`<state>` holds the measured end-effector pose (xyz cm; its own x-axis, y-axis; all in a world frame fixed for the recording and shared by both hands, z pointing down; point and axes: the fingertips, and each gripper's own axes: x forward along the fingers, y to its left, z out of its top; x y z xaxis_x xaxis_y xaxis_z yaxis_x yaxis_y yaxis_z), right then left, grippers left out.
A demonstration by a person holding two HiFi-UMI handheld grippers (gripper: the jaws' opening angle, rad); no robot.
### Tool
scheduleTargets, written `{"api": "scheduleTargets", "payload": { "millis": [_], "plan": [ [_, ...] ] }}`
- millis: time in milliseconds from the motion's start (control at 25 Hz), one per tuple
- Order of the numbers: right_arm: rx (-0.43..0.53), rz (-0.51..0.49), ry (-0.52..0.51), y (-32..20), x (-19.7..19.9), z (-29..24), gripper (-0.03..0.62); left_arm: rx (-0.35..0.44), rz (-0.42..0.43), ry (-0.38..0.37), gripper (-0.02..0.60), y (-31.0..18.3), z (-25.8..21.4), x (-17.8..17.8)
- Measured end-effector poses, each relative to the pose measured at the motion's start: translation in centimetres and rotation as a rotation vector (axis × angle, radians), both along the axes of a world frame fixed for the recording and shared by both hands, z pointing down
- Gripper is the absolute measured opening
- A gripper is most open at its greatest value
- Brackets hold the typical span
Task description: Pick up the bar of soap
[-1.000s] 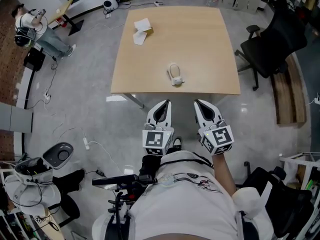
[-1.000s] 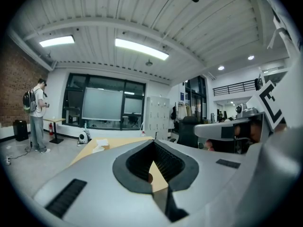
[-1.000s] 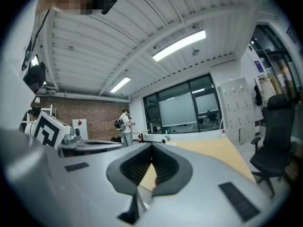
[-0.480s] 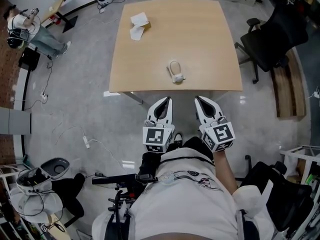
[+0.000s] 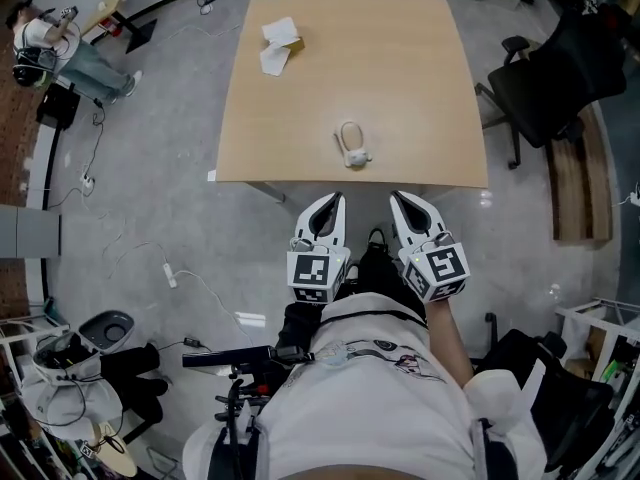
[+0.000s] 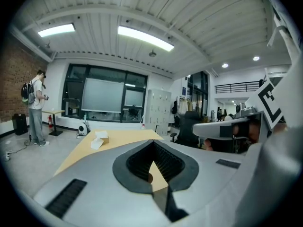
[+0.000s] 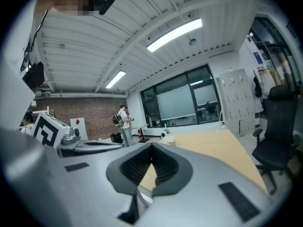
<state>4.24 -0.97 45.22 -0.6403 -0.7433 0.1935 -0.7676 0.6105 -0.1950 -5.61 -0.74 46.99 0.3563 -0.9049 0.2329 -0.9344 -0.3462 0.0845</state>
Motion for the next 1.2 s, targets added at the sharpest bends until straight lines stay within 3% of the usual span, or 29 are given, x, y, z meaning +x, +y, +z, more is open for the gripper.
{"api": "scheduleTargets", "payload": {
  "millis": [640,880,1200],
  "plan": [
    [0.006,-0.123,-0.031,-13.0,0.3,-0.4,0.005,0.036,-0.132,-0.031,0.002,-13.1,-1.5,-0.2],
    [-0.031,-0.161,-0.022,-15.4,0.9,0.6,0.005,-0.01,-0.178,-0.021,0.002,-15.3,-0.4,0.3],
    [-0.101,-0.204,-0.007,-17.2,-1.4,3.6,0.005,-0.1,-0.215,-0.032,0.002,-16.3,3.1,-1.0]
  ]
}}
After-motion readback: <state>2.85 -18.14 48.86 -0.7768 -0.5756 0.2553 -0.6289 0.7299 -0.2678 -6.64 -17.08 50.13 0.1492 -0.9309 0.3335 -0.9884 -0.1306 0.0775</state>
